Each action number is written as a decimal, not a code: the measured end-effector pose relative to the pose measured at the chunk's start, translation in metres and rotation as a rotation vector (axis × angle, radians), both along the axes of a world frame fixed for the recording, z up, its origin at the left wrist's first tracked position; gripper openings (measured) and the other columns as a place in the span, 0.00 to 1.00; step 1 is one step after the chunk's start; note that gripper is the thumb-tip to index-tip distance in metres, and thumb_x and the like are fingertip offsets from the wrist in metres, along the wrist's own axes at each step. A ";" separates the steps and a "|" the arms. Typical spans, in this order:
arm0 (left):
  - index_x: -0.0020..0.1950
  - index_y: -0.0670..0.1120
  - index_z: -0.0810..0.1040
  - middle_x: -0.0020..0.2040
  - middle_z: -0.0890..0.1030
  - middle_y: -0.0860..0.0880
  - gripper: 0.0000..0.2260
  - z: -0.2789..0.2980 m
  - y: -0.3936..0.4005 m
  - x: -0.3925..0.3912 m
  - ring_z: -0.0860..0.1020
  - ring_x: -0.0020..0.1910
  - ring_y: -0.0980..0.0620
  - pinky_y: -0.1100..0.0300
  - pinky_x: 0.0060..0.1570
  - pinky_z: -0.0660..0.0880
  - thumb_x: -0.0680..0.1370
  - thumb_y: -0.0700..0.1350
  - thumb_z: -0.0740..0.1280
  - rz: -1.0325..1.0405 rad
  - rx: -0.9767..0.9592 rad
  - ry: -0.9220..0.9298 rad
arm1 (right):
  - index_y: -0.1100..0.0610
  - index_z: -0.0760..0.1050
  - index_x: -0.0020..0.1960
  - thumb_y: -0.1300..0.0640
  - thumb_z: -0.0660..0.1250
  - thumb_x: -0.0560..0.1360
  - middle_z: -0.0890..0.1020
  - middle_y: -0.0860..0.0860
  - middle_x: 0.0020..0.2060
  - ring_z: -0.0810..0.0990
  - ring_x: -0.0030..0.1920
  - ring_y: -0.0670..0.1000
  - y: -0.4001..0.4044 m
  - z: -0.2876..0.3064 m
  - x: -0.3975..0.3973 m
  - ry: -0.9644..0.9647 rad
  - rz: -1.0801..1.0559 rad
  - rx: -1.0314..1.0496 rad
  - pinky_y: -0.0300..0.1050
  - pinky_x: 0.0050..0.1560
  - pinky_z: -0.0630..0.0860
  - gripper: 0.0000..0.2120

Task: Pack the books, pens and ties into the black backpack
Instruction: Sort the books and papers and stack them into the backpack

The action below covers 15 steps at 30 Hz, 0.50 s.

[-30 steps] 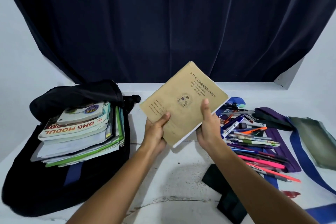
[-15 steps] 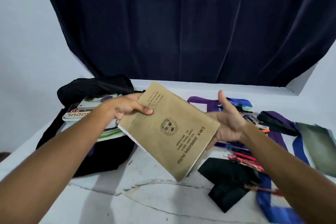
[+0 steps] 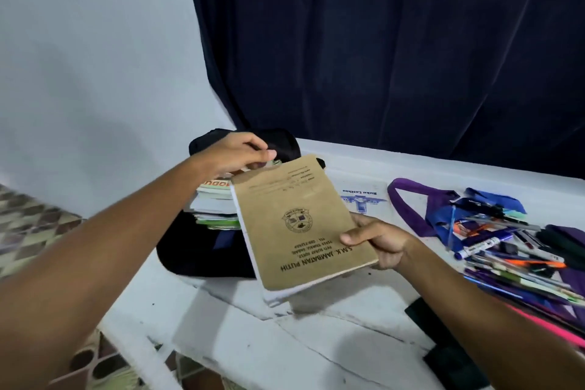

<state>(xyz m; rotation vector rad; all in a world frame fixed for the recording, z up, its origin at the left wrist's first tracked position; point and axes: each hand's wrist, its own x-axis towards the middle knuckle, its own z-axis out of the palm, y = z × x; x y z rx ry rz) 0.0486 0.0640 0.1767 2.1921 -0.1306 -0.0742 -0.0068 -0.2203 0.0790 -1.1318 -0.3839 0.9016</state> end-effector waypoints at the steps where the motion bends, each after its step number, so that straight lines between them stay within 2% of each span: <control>1: 0.53 0.50 0.81 0.48 0.85 0.49 0.15 -0.003 0.014 0.000 0.82 0.48 0.52 0.56 0.51 0.77 0.72 0.56 0.74 0.053 0.010 -0.060 | 0.60 0.68 0.65 0.62 0.85 0.53 0.83 0.62 0.52 0.84 0.47 0.60 0.011 0.000 0.004 0.009 -0.018 0.021 0.52 0.35 0.83 0.44; 4: 0.51 0.47 0.81 0.46 0.83 0.46 0.11 -0.014 0.050 0.004 0.80 0.45 0.52 0.60 0.46 0.75 0.76 0.53 0.72 0.131 0.017 -0.170 | 0.61 0.71 0.63 0.64 0.85 0.50 0.83 0.62 0.51 0.85 0.46 0.59 0.042 0.000 0.020 0.043 -0.080 0.054 0.49 0.36 0.83 0.44; 6: 0.50 0.45 0.81 0.45 0.81 0.46 0.10 -0.022 0.070 0.011 0.78 0.44 0.53 0.58 0.45 0.75 0.76 0.51 0.72 0.160 0.021 -0.213 | 0.62 0.72 0.61 0.63 0.85 0.49 0.83 0.62 0.51 0.85 0.46 0.59 0.060 -0.001 0.032 0.052 -0.104 0.052 0.50 0.34 0.82 0.43; 8: 0.50 0.45 0.81 0.46 0.81 0.47 0.09 -0.029 0.090 0.025 0.78 0.45 0.53 0.58 0.48 0.74 0.76 0.49 0.73 0.192 0.053 -0.256 | 0.63 0.73 0.60 0.63 0.86 0.48 0.84 0.62 0.50 0.85 0.45 0.60 0.078 -0.003 0.045 0.067 -0.135 0.038 0.51 0.32 0.82 0.43; 12: 0.57 0.44 0.79 0.53 0.79 0.49 0.12 -0.037 0.118 0.063 0.75 0.52 0.53 0.62 0.54 0.70 0.76 0.47 0.73 0.209 0.170 -0.361 | 0.64 0.74 0.59 0.63 0.86 0.46 0.84 0.62 0.49 0.85 0.44 0.60 0.107 -0.007 0.070 0.103 -0.192 0.016 0.50 0.29 0.82 0.43; 15: 0.61 0.44 0.79 0.58 0.80 0.47 0.16 -0.042 0.132 0.106 0.76 0.58 0.50 0.58 0.60 0.72 0.76 0.48 0.72 0.138 0.287 -0.426 | 0.66 0.76 0.57 0.64 0.86 0.46 0.82 0.64 0.50 0.85 0.45 0.61 0.123 -0.010 0.088 0.167 -0.240 0.041 0.50 0.28 0.81 0.41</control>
